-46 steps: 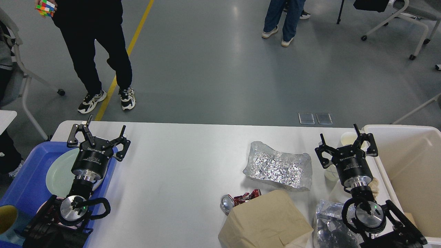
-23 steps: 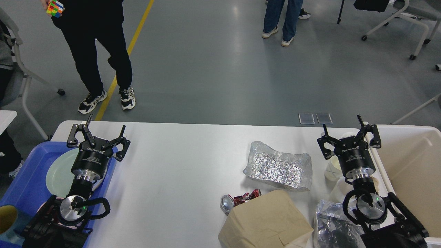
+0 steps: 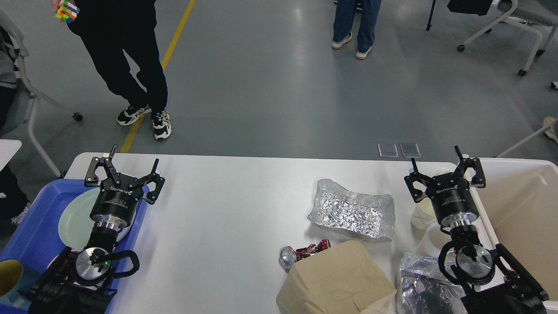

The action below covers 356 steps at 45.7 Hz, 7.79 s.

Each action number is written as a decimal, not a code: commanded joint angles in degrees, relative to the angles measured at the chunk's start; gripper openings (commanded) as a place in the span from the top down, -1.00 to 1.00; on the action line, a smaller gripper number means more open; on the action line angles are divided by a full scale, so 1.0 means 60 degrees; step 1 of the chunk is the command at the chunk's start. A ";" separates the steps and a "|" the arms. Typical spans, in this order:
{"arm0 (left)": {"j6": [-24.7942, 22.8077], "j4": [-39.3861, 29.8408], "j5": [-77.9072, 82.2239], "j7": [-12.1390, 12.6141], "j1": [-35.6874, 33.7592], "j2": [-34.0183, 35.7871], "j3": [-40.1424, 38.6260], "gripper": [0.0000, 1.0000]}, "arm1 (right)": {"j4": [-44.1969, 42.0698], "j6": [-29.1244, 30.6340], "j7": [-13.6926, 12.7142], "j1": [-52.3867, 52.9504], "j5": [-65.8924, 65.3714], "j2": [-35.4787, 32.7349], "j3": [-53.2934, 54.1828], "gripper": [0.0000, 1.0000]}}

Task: Tidy desktop
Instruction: 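Raise the right gripper up and away from the white bin, then move the right gripper down over the brown paper bag, then close the right gripper on the brown paper bag's edge, then lift the paper bag and carry it into the white bin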

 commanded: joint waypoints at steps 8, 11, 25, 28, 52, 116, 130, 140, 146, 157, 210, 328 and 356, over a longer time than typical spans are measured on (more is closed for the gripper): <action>0.0001 0.0000 -0.0003 0.0000 0.0000 0.0000 0.0000 -0.92 | 0.0101 -0.0014 -0.0021 0.0068 -0.0024 -0.0154 -0.0398 -1.00; -0.0013 0.0000 -0.0003 0.0000 0.0000 0.0000 0.0000 -0.92 | 0.0086 -0.0102 -0.0021 0.0126 -0.0024 -0.0169 -0.0398 -1.00; 0.0001 0.0000 -0.0003 0.0000 0.0000 0.0000 0.0000 -0.92 | 0.0144 -0.0029 -0.0006 0.0698 -0.0024 -0.0183 -0.0822 -1.00; 0.0001 0.0000 -0.0003 0.0000 0.0000 0.0000 0.0000 -0.92 | 0.0189 -0.0029 0.0023 0.0742 -0.0024 -0.0314 -0.1174 -1.00; 0.0001 0.0000 -0.0003 0.0000 0.0000 0.0000 0.0000 -0.92 | 0.0013 0.0263 0.0096 0.2849 0.1558 -0.3273 -0.6035 -1.00; 0.0001 0.0000 -0.0003 0.0000 0.0000 0.0000 0.0000 -0.92 | 0.6031 0.2856 -0.3595 2.1013 0.1704 -0.0271 -2.6048 -1.00; 0.0001 0.0000 -0.0003 0.0044 0.0000 0.0000 0.0000 -0.92 | 0.7264 0.3692 -0.3566 2.1924 0.1660 -0.0740 -2.6106 -1.00; -0.0014 0.0000 -0.0003 0.0044 0.0000 0.0000 0.0000 -0.92 | 0.7381 0.3692 -0.3274 2.1938 0.1660 -0.0682 -2.5916 -1.00; -0.0013 0.0000 -0.0003 0.0044 0.0000 0.0000 0.0000 -0.92 | 0.7396 0.3706 -0.2557 2.1967 0.1646 -0.0608 -2.5916 -1.00; -0.0014 0.0000 -0.0003 0.0044 0.0000 0.0000 0.0000 -0.92 | 0.7366 0.3736 -0.2541 2.1412 0.1851 -0.0505 -2.5550 -1.00; -0.0058 0.0000 -0.0003 0.0044 0.0000 0.0000 0.0000 -0.93 | 0.7660 -0.3075 -0.2511 1.2638 0.5249 -0.0915 -2.4598 -0.78; -0.0058 0.0000 -0.0003 0.0073 -0.0015 0.0000 0.0000 -0.92 | 0.8641 0.3589 -0.2453 1.9855 0.5368 -0.1369 -2.6120 1.00; -0.0058 0.0000 -0.0003 0.0073 -0.0015 0.0000 0.0000 -0.92 | 0.8026 0.1261 -0.2380 2.1836 0.3491 -0.1604 -2.8258 1.00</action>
